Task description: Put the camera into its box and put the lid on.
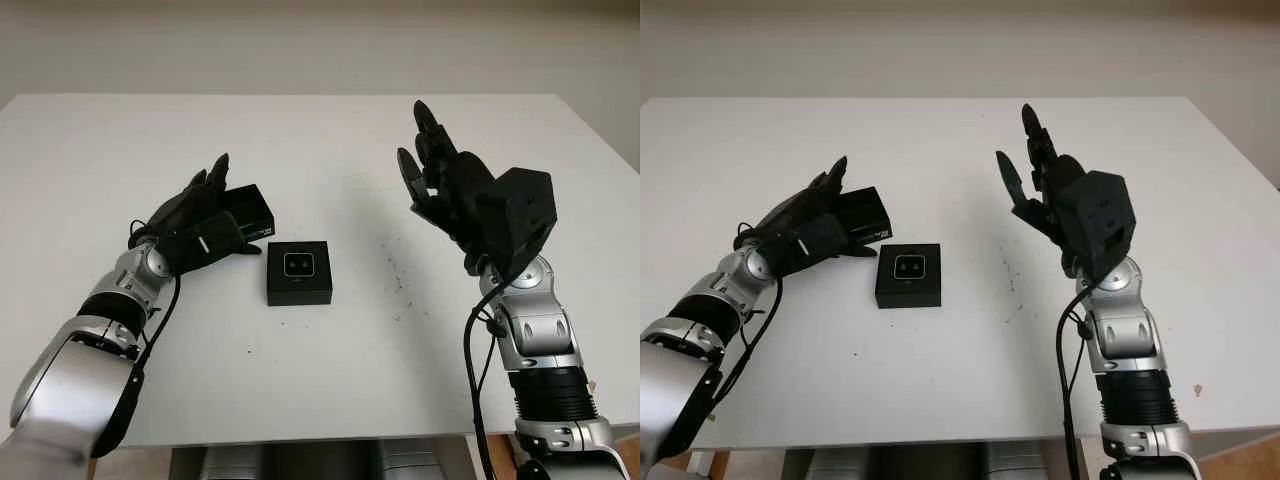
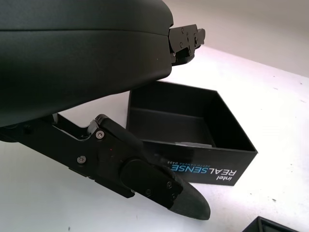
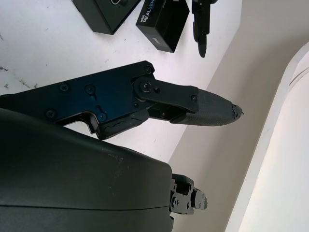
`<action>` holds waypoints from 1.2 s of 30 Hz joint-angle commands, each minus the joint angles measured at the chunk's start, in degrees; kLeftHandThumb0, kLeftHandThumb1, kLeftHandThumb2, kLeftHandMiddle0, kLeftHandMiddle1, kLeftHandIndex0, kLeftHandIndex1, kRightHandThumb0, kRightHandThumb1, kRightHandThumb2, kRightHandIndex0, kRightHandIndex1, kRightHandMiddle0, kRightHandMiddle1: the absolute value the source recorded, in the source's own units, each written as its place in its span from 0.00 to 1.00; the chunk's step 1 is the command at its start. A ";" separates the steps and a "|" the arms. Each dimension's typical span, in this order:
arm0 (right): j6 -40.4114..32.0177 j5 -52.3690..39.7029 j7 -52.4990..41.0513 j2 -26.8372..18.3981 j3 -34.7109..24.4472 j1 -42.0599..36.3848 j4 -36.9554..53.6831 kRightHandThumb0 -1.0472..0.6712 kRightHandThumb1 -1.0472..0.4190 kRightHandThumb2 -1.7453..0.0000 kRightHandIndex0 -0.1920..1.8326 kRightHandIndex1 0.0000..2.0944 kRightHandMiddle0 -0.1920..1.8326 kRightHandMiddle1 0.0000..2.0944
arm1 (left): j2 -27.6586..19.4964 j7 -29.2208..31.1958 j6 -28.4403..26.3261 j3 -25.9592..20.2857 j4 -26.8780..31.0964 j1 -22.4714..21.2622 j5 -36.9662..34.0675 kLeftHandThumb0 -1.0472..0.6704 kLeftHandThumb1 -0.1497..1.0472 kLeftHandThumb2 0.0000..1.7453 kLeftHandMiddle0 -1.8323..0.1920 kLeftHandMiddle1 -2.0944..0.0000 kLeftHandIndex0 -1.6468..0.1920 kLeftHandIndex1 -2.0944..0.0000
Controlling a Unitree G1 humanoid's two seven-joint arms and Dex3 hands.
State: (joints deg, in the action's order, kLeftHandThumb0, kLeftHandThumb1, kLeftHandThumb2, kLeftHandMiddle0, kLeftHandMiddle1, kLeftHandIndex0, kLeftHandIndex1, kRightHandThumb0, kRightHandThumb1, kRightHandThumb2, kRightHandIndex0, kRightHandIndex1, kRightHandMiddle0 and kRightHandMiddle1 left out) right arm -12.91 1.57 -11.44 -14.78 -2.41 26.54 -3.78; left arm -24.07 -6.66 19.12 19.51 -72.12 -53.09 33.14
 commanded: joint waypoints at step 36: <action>-1.68 -0.81 0.30 0.37 -0.09 -0.84 3.03 0.20 0.00 0.65 0.02 0.03 0.03 0.03 | -2.19 2.52 3.09 -3.93 2.25 -1.44 -7.51 0.60 0.98 0.03 0.89 0.17 0.96 0.56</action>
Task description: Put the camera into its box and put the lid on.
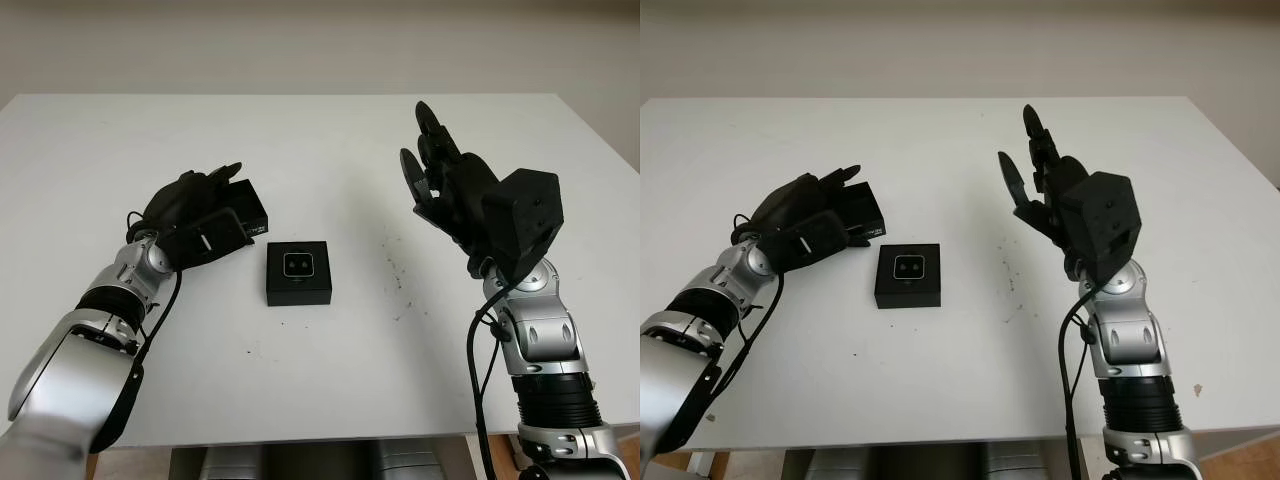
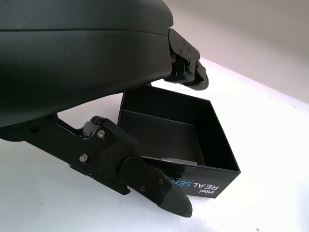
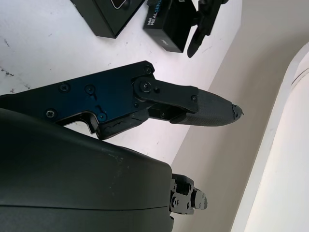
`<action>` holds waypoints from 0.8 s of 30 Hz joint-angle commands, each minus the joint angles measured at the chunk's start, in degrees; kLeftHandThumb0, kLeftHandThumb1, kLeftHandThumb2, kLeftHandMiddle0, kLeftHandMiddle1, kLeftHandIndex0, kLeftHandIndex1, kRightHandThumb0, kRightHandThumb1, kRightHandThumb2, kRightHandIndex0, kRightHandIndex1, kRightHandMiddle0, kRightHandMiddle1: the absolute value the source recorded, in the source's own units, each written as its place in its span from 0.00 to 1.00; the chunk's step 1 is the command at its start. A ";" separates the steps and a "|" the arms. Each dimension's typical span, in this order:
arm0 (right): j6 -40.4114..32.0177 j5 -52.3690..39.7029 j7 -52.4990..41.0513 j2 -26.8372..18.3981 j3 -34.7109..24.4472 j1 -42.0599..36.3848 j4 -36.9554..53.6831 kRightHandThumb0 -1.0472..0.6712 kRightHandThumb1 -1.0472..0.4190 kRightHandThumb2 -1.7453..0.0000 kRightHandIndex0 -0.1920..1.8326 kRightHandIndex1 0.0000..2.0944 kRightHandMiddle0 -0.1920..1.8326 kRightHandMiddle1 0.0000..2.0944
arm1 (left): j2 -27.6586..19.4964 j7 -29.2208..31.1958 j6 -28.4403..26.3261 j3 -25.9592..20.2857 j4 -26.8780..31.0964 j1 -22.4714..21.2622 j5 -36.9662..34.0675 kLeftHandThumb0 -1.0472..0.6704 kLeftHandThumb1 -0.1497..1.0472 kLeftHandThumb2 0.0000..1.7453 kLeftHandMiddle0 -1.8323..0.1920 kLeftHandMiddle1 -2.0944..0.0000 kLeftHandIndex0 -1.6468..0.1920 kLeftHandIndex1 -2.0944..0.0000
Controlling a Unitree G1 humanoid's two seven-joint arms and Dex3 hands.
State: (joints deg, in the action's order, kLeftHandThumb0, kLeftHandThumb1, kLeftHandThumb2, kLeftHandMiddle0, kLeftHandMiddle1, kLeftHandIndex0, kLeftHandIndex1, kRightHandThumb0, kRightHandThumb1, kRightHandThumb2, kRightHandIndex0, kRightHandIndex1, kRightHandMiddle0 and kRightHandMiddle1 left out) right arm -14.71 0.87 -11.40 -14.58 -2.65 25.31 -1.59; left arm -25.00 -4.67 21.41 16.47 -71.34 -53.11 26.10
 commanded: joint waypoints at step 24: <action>1.14 -0.70 0.74 1.62 1.13 0.82 0.08 0.20 0.00 0.66 0.01 0.02 0.04 0.03 | -14.91 24.15 -9.31 -8.06 45.19 9.64 -4.79 0.59 0.98 0.03 0.89 0.16 0.99 0.59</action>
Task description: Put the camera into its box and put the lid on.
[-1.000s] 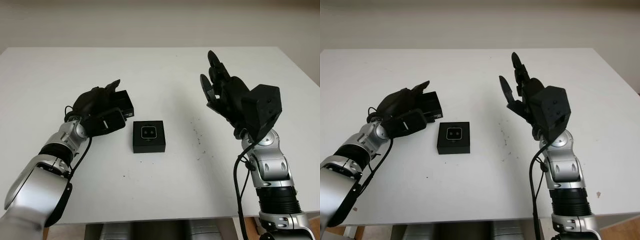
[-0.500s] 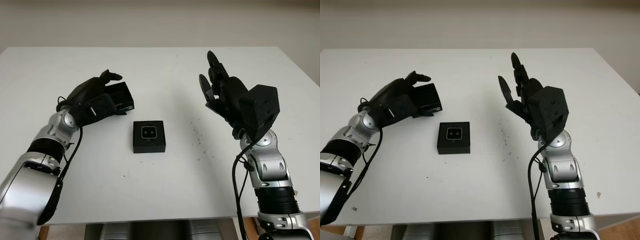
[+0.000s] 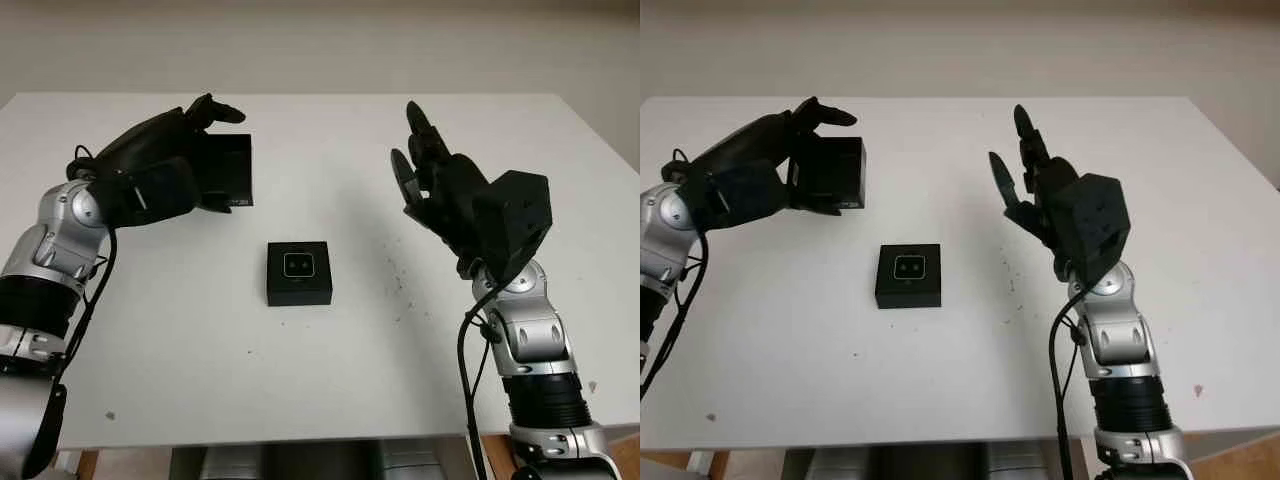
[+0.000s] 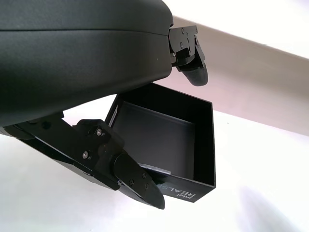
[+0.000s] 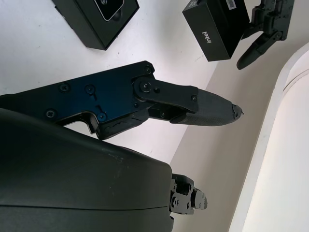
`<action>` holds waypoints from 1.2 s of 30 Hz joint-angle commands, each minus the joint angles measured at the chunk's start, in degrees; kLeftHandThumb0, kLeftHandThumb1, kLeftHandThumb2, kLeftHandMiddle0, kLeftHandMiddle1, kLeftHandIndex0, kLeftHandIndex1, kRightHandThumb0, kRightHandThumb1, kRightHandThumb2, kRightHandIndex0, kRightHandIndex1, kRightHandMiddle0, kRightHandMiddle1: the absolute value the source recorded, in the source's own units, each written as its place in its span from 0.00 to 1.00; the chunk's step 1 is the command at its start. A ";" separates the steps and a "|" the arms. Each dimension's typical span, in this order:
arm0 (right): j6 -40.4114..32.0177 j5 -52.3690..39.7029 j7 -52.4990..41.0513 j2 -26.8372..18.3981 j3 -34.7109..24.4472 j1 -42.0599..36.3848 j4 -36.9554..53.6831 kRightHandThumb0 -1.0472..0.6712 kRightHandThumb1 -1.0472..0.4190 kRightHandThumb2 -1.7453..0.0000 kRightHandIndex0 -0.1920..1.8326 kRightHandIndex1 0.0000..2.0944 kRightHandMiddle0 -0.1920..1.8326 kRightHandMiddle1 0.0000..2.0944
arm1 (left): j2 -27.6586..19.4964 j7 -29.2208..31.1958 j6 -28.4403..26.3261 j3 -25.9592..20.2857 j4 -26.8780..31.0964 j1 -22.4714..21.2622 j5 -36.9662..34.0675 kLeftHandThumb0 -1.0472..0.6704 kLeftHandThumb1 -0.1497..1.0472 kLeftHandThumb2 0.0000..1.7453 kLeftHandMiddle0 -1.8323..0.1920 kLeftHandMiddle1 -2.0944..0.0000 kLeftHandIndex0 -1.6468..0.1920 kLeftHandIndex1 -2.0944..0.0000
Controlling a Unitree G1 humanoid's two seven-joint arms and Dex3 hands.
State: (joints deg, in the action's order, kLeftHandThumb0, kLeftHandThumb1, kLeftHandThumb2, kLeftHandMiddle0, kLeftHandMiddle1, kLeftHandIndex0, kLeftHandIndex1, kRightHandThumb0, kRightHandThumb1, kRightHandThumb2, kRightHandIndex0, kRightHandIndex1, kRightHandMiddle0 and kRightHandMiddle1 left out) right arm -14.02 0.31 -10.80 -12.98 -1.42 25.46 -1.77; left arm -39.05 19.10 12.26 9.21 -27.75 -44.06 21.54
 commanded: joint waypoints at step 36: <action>0.24 0.51 2.00 1.53 0.89 0.29 1.17 0.17 0.00 0.66 0.02 0.03 0.05 0.03 | 1.25 53.78 -12.49 19.78 26.52 -5.34 43.15 0.51 0.98 0.03 0.90 0.05 0.87 0.60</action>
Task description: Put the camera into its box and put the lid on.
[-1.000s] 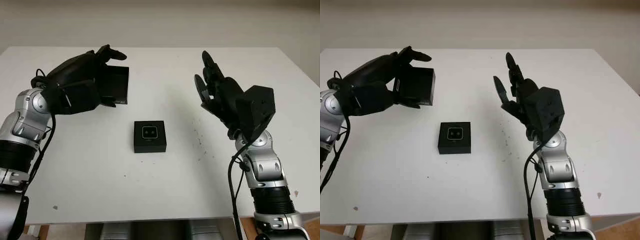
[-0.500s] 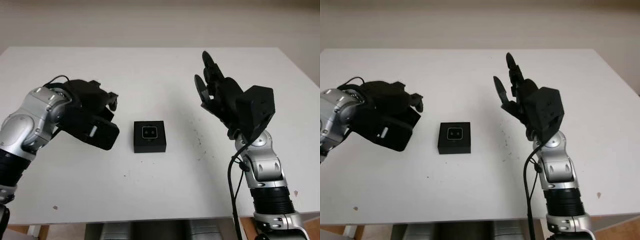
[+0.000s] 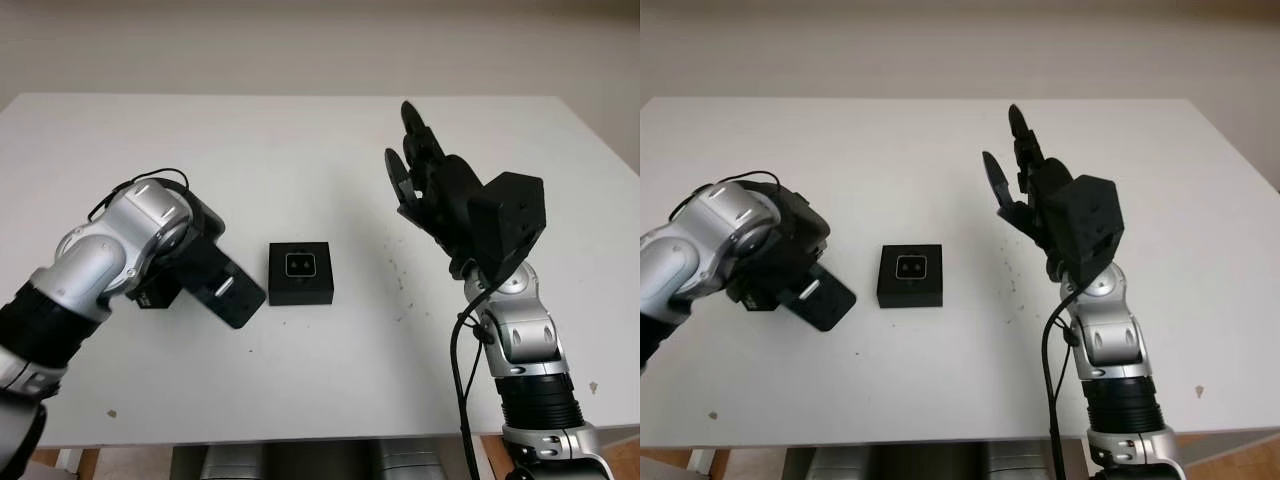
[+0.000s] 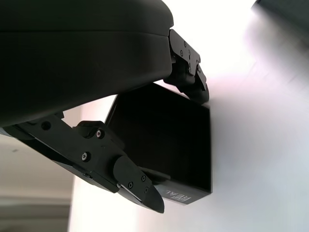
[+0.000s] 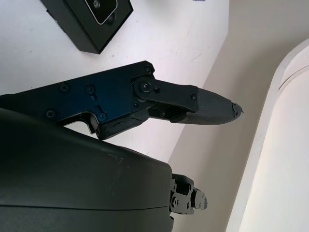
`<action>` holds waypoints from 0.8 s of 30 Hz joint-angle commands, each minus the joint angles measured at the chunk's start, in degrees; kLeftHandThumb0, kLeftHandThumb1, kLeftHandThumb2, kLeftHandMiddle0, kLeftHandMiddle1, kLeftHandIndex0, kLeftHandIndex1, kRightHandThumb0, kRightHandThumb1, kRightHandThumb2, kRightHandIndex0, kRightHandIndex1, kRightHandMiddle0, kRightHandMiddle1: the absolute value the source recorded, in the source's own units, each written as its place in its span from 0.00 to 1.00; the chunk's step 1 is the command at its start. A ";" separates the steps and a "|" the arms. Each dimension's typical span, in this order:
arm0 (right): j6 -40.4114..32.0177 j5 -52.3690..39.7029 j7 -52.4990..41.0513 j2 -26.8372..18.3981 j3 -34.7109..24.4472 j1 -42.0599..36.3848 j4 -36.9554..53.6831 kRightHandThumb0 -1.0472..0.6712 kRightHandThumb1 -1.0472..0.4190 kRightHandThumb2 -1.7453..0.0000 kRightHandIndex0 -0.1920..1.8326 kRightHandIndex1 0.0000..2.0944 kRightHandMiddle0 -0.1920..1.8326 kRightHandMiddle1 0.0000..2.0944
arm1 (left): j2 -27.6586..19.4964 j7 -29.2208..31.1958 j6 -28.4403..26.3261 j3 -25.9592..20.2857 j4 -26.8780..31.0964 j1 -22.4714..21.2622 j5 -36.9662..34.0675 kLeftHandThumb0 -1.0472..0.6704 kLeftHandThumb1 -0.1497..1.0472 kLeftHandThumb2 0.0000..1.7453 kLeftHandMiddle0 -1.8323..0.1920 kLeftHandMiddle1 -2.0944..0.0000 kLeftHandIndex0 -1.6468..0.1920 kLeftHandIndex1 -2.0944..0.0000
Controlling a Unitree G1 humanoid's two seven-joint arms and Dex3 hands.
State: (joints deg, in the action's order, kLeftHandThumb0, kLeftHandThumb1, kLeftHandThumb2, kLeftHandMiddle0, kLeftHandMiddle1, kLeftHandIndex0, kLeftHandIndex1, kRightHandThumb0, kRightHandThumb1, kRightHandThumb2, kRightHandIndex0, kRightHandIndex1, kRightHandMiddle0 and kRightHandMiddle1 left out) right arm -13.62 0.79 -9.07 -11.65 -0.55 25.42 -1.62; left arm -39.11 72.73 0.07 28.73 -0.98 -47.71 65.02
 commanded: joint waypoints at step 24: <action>0.53 -0.53 1.06 1.67 0.16 -0.66 0.80 0.18 0.00 0.67 0.03 0.03 0.04 0.03 | 19.92 -9.81 -5.37 12.88 1.22 3.33 17.10 0.30 1.00 0.16 0.87 0.99 0.94 0.98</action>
State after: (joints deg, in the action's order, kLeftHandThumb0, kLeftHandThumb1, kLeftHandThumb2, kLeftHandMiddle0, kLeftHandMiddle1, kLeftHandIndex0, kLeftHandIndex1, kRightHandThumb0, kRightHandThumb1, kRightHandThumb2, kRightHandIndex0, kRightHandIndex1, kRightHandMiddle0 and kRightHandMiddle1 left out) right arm -13.62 0.47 -8.14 -10.63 -0.47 24.75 -1.58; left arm -21.33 63.77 -5.33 40.26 -0.59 -46.40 82.20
